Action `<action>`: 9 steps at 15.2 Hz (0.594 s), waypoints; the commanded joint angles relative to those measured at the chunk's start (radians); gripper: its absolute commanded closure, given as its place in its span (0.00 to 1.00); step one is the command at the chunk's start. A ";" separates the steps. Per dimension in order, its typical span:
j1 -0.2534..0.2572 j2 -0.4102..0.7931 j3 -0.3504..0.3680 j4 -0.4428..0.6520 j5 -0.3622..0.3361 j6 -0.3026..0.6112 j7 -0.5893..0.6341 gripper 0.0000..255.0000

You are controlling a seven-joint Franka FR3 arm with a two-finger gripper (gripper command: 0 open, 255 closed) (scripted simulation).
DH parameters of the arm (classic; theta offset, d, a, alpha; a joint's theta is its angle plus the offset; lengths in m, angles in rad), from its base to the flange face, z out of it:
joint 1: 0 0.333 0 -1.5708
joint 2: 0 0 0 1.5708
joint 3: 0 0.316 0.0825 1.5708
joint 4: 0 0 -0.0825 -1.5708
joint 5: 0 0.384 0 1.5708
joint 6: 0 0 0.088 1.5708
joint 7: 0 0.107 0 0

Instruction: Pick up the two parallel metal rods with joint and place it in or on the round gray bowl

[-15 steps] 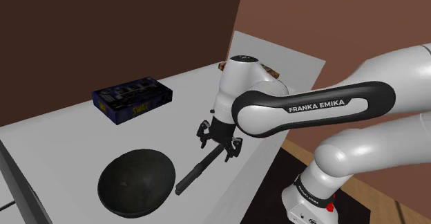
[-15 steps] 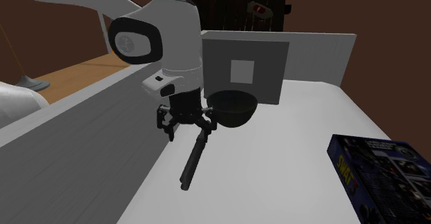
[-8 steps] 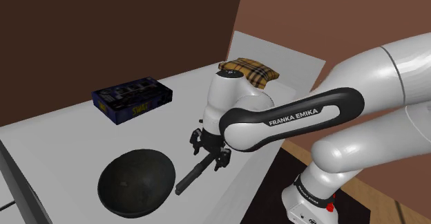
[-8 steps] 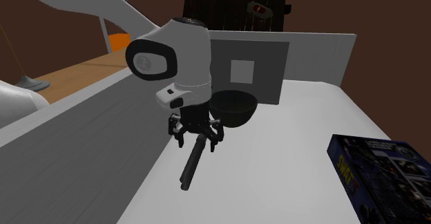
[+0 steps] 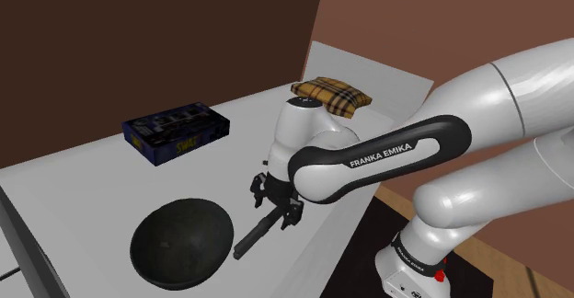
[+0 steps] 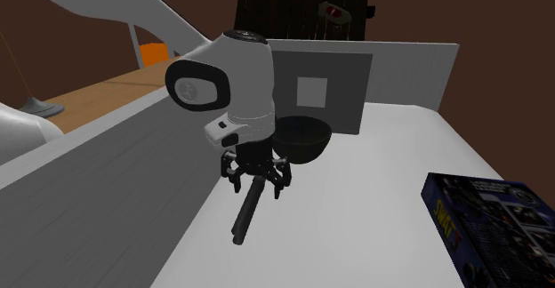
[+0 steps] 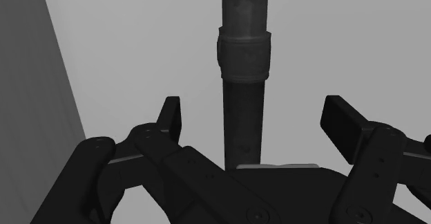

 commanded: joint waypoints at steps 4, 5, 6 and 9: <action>-0.016 0.002 0.031 -0.005 -0.027 0.001 0.000 1.00; -0.011 -0.001 0.030 -0.005 -0.025 -0.002 0.002 1.00; -0.007 -0.004 0.026 -0.006 -0.023 -0.004 0.000 1.00; -0.006 -0.006 0.023 -0.003 -0.023 -0.008 0.001 1.00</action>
